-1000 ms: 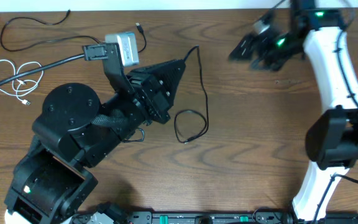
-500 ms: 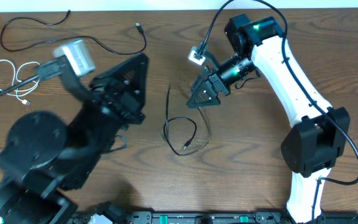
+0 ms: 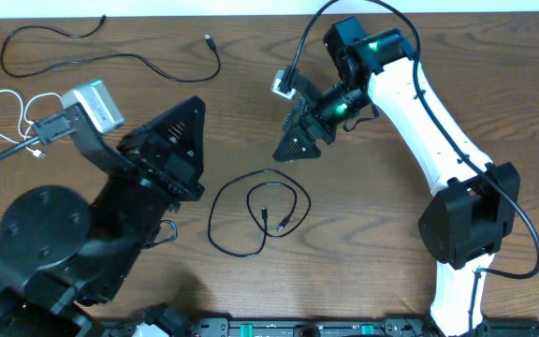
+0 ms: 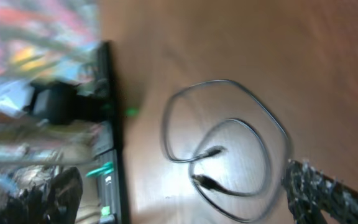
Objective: Untangle cables
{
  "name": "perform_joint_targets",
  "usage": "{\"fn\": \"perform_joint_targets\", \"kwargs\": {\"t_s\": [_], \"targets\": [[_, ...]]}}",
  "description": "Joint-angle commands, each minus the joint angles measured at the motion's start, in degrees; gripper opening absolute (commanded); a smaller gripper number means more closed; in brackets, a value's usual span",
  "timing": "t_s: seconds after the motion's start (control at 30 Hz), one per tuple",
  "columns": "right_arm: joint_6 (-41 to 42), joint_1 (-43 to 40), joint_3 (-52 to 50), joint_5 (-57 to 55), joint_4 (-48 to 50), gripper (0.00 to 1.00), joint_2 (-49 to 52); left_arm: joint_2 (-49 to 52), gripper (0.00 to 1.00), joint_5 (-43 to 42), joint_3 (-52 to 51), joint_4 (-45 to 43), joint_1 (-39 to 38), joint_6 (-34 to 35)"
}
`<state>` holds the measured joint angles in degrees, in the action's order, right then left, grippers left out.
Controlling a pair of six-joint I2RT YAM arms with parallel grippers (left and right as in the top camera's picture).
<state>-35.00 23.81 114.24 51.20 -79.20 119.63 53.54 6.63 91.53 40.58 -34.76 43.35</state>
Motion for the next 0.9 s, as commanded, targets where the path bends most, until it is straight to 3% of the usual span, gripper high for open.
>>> {"fn": "perform_joint_targets", "kwargs": {"t_s": [0.0,0.07,0.13,0.37,0.5,0.57,0.63,0.77,0.87], "targets": [[21.55,0.20,-0.92,-17.11,2.73,0.99,0.50,2.43,0.14,0.98,0.31,3.67,0.09,-3.54],[27.58,0.24,-2.08,-22.73,3.65,0.99,0.50,4.37,0.29,1.01,0.31,6.49,0.09,-5.60],[29.18,0.61,-4.15,-23.89,4.94,0.99,0.50,6.49,0.32,2.54,0.31,9.64,0.09,-6.49],[30.36,5.31,-15.08,-25.05,16.90,0.96,0.50,14.03,0.40,20.98,0.31,20.11,0.76,-4.52],[35.56,8.96,-17.44,-37.05,19.87,0.95,1.11,17.42,0.43,20.83,0.31,23.06,4.35,-0.09],[37.20,10.32,-17.44,-40.70,20.17,0.88,1.99,18.38,0.46,20.83,0.31,24.55,6.60,1.99],[37.33,11.39,-17.44,-42.25,20.76,0.86,3.08,18.86,0.56,20.48,0.31,25.90,9.35,4.02],[38.47,12.74,-17.44,-45.97,22.62,0.86,5.25,18.99,0.60,13.05,0.26,26.71,15.96,4.35],[39.63,13.75,-17.44,-46.42,24.41,0.79,6.73,18.99,0.60,8.76,0.24,27.54,21.24,4.35]]}}
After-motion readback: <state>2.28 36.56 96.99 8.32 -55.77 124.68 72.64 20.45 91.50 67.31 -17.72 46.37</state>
